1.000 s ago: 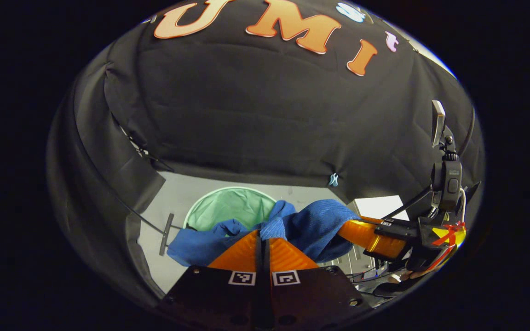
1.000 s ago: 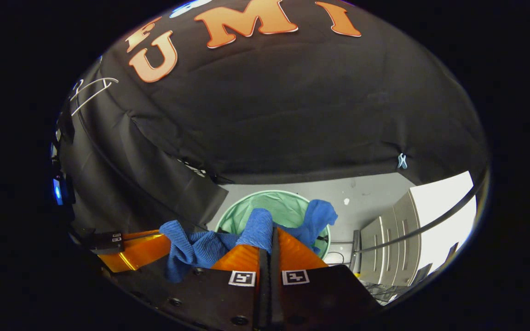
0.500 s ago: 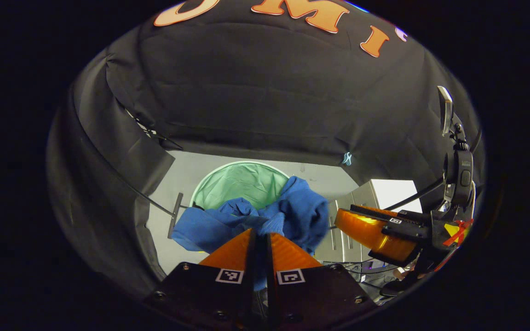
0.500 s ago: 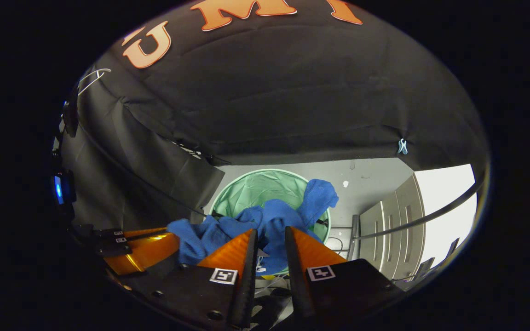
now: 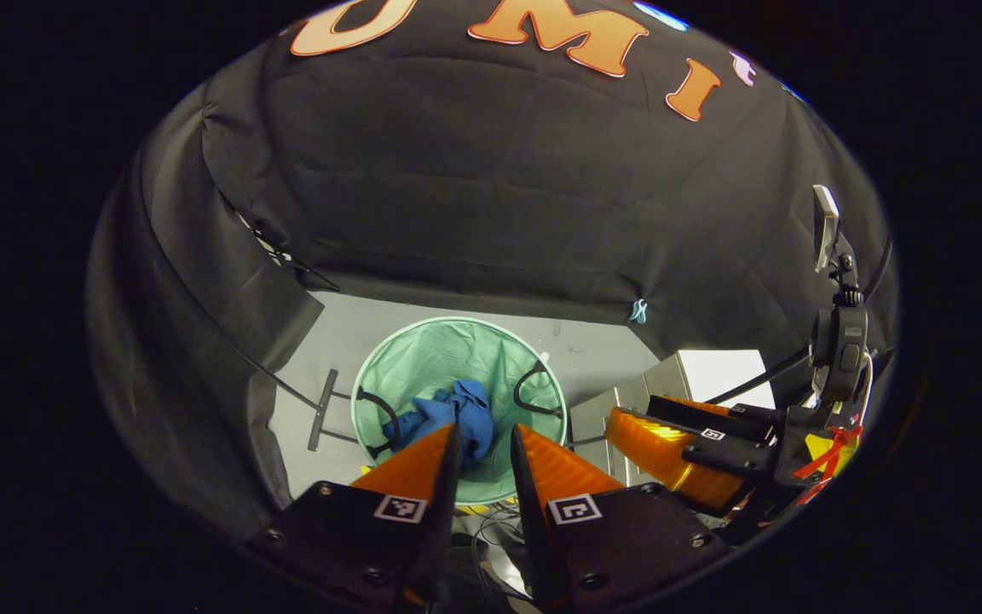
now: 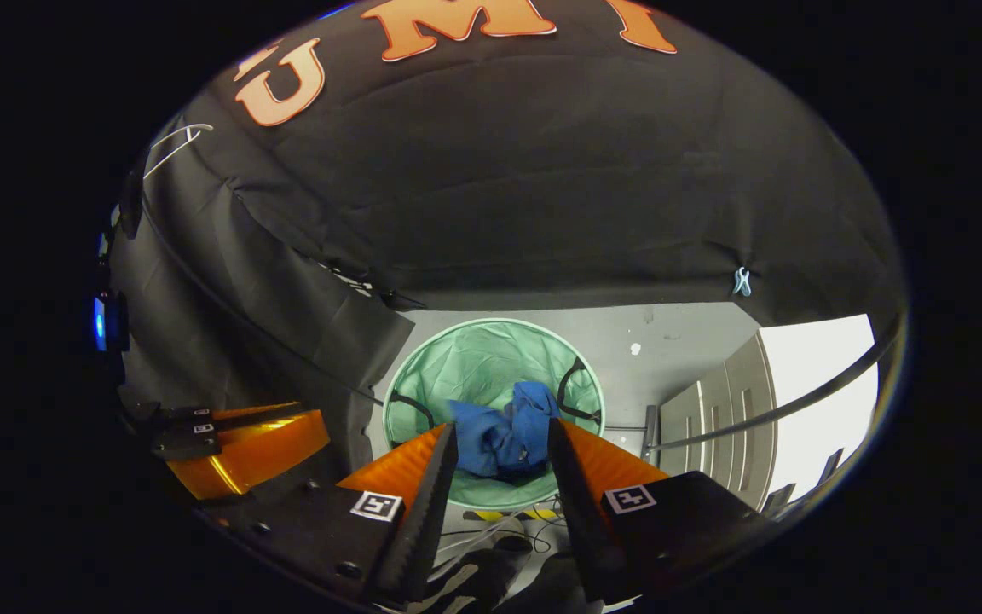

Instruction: Grasp the clothes on the hanger with both hands and then place them into the laundry hamper below.

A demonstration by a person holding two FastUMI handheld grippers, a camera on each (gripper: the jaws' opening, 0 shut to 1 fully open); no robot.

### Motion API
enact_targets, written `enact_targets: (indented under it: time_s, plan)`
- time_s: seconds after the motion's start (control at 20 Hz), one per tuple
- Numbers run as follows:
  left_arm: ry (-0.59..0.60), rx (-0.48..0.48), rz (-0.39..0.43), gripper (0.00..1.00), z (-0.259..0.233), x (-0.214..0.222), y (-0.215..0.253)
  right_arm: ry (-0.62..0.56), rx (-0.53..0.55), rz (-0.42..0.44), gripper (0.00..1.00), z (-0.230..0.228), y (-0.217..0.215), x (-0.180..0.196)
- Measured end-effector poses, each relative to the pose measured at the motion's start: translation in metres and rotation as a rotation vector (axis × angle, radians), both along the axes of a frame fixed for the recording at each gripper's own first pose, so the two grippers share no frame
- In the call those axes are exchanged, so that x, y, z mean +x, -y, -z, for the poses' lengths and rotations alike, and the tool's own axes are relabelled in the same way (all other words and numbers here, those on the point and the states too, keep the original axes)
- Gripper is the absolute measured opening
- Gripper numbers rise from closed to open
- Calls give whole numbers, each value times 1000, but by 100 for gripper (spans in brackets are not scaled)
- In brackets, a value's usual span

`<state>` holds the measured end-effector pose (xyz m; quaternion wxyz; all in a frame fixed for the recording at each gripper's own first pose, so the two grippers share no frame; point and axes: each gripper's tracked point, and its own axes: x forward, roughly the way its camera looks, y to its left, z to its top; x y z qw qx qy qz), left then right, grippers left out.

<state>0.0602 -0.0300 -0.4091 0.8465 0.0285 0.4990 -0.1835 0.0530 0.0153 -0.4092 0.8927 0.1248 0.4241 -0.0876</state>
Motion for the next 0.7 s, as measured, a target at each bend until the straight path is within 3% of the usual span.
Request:
enact_targets:
  time_s: [0.05,0.1,0.2,0.25,0.3,0.35,0.4,0.45,0.6,0.65,0.7]
  plan:
    - [3,-10,-4,56,-2,-1,2,18,1,9,74,-6,0,2]
    - [6,-18,-4,60,-3,-2,3,33,4,15,76,-12,0,2]
    - [24,-14,-5,55,-12,-3,2,53,3,22,79,-23,2,0]
    - [37,-10,-5,56,-19,-3,2,61,-5,28,75,-27,4,-1]
    - [49,-10,-3,59,-31,-5,3,69,-19,34,88,-32,6,-3]
    - [59,-5,-2,68,-36,-5,3,76,-38,38,86,-34,9,-5]
    - [68,-1,-2,77,-37,-4,2,79,-53,38,97,-39,10,-6]
    - [80,1,-6,87,-42,-3,1,85,-67,36,87,-43,11,-8]
    - [124,-15,-17,87,-60,1,2,127,-105,30,91,-65,10,-9]
    - [147,-15,-18,89,-67,3,1,144,-116,27,98,-74,9,-8]
    - [169,-15,-17,93,-75,5,2,160,-125,25,98,-83,8,-7]
